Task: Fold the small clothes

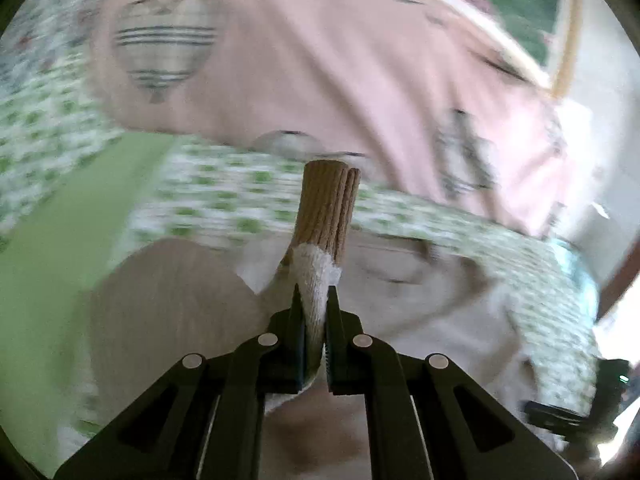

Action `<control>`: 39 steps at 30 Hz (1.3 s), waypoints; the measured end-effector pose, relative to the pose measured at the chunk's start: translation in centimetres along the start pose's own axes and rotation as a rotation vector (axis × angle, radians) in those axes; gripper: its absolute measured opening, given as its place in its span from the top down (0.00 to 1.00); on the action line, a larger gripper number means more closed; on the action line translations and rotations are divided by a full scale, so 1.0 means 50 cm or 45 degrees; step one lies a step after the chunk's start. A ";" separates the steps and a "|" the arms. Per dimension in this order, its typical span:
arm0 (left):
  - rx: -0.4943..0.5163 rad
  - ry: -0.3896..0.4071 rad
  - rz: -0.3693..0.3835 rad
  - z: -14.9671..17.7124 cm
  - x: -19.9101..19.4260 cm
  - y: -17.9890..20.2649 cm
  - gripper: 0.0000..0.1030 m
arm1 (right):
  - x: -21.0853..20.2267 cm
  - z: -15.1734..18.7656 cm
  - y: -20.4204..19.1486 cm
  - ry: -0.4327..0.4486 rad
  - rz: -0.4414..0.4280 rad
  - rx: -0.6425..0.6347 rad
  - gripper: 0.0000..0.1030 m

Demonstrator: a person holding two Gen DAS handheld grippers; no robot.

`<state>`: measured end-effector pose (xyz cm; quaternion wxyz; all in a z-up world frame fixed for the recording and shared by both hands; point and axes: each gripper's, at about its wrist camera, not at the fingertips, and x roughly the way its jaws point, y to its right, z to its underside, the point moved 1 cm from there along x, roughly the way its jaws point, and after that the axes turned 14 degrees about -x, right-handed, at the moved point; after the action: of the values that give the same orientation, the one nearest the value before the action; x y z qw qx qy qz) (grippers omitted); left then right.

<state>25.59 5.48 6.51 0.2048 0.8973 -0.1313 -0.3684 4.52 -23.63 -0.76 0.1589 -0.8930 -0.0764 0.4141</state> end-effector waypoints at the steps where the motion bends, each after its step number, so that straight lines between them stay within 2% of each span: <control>1: 0.040 -0.020 0.054 0.023 0.010 0.046 0.95 | -0.005 0.003 0.007 0.006 0.006 0.008 0.45; 5: 0.171 -0.107 0.130 0.105 0.068 0.166 0.95 | -0.021 0.010 0.042 0.028 0.025 0.067 0.45; 9: 0.293 -0.189 0.129 0.190 0.138 0.243 0.95 | -0.038 0.010 0.065 0.053 0.043 0.102 0.45; 11: 0.352 -0.212 0.080 0.219 0.178 0.251 0.94 | -0.044 0.008 0.074 0.061 0.048 0.114 0.45; 15: 0.361 -0.312 0.044 0.252 0.234 0.241 0.91 | -0.045 -0.002 0.084 0.076 0.056 0.123 0.45; 18: 0.328 -0.351 0.065 0.256 0.223 0.218 0.74 | -0.033 -0.017 0.087 0.079 0.033 0.147 0.45; 20: 0.307 -0.322 0.045 0.256 0.195 0.207 0.56 | -0.022 -0.031 0.083 0.080 0.014 0.145 0.45; 23: 0.240 -0.279 0.049 0.250 0.135 0.167 0.49 | 0.008 -0.059 0.071 0.082 -0.023 0.127 0.45; 26: 0.181 -0.235 -0.022 0.244 0.078 0.104 0.47 | 0.040 -0.077 0.064 0.069 -0.062 0.136 0.45; 30: 0.061 -0.150 -0.201 0.221 0.007 -0.016 0.47 | 0.083 -0.101 0.065 0.059 -0.075 0.157 0.45; 32: -0.064 -0.090 -0.339 0.198 -0.025 -0.103 0.48 | 0.094 -0.113 0.072 0.062 -0.036 0.171 0.45; 33: -0.126 -0.071 -0.370 0.187 -0.036 -0.143 0.48 | 0.101 -0.122 0.077 0.070 -0.021 0.178 0.45; 36: -0.242 -0.128 -0.392 0.165 -0.026 -0.236 0.48 | 0.132 -0.142 0.089 0.039 -0.006 0.189 0.45; 39: -0.240 -0.210 -0.368 0.161 0.010 -0.258 0.48 | 0.172 -0.149 0.095 -0.006 -0.022 0.198 0.45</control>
<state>21.25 14.47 -4.97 0.2212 0.8504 0.0177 -0.4769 15.79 -27.42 -4.03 0.2311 -0.8763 -0.0519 0.4194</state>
